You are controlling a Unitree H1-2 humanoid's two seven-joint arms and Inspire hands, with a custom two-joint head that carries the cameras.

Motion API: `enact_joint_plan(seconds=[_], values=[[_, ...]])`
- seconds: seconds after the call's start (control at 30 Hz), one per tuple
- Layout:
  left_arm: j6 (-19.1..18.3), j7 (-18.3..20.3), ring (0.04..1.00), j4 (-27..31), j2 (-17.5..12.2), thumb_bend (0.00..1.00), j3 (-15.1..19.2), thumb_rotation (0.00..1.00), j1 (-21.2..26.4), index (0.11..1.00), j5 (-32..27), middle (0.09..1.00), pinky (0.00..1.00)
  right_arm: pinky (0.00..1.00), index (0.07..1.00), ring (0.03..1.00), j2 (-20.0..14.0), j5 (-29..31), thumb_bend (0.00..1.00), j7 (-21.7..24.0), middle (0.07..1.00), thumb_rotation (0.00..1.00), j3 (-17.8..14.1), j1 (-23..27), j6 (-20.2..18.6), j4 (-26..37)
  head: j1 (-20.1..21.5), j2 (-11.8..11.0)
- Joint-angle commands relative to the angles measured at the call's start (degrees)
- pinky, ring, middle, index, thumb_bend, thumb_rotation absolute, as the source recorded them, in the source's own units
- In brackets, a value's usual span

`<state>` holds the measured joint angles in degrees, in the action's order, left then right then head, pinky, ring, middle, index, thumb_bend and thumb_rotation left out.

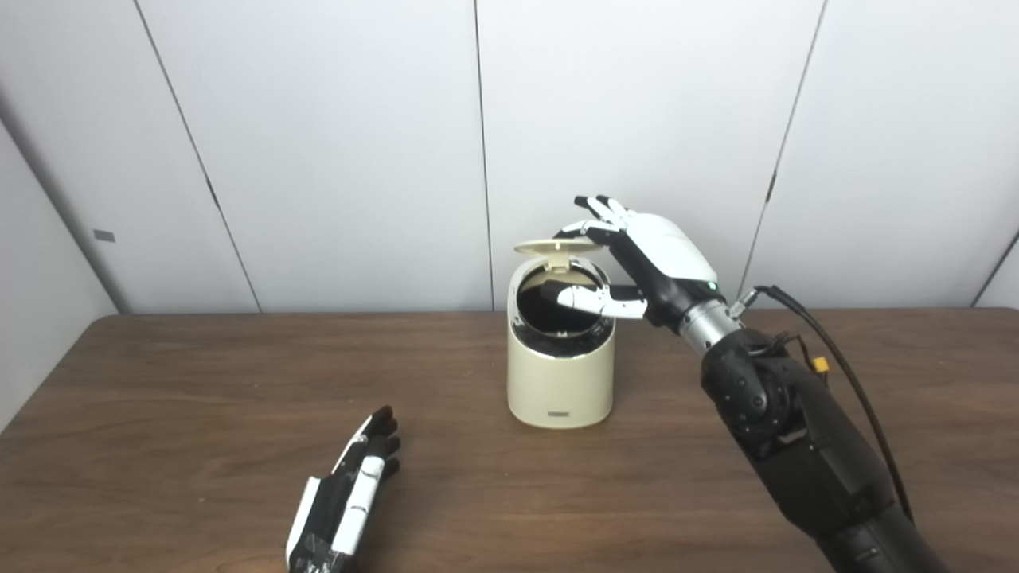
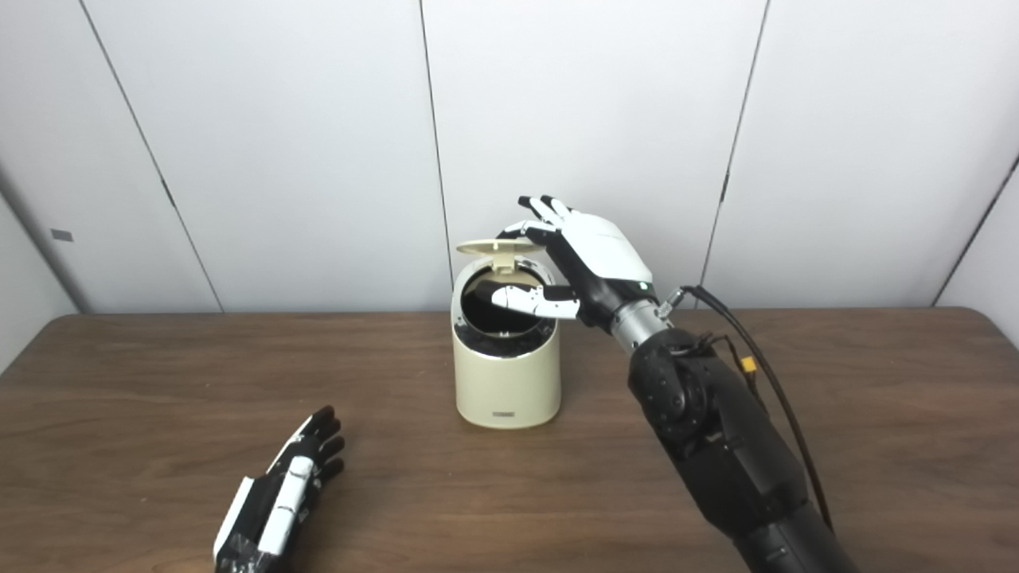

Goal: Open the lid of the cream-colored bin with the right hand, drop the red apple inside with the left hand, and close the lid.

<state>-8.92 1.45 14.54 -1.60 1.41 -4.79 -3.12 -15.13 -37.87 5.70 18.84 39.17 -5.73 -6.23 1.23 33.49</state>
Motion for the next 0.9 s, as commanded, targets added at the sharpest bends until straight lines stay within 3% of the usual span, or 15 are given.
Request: enact_joint_plan(seconds=[0.0,0.33,0.87], values=[[0.4,0.1,0.930,1.0,0.1,0.60,0.0,0.84,1.3,0.956,-0.4,0.941,0.91,1.00,0.728,1.000,-1.1,-0.6,0.50,-0.1,0.947,0.82,-0.1,1.4,2.5,2.7,0.0,0.1],[0.1,0.2,0.943,1.4,0.3,0.62,0.0,0.81,1.1,0.953,-0.9,0.951,0.94,0.98,0.727,1.000,-3.6,-3.0,0.47,4.3,0.925,0.79,-0.9,-2.2,1.1,10.2,-0.2,0.6],[-1.7,-0.3,0.928,3.4,0.3,0.65,-0.1,0.77,1.2,0.944,0.0,0.938,0.92,0.96,0.707,0.964,-3.4,-9.4,0.52,6.3,0.889,0.87,2.1,-3.9,2.3,9.7,-0.5,1.9]])
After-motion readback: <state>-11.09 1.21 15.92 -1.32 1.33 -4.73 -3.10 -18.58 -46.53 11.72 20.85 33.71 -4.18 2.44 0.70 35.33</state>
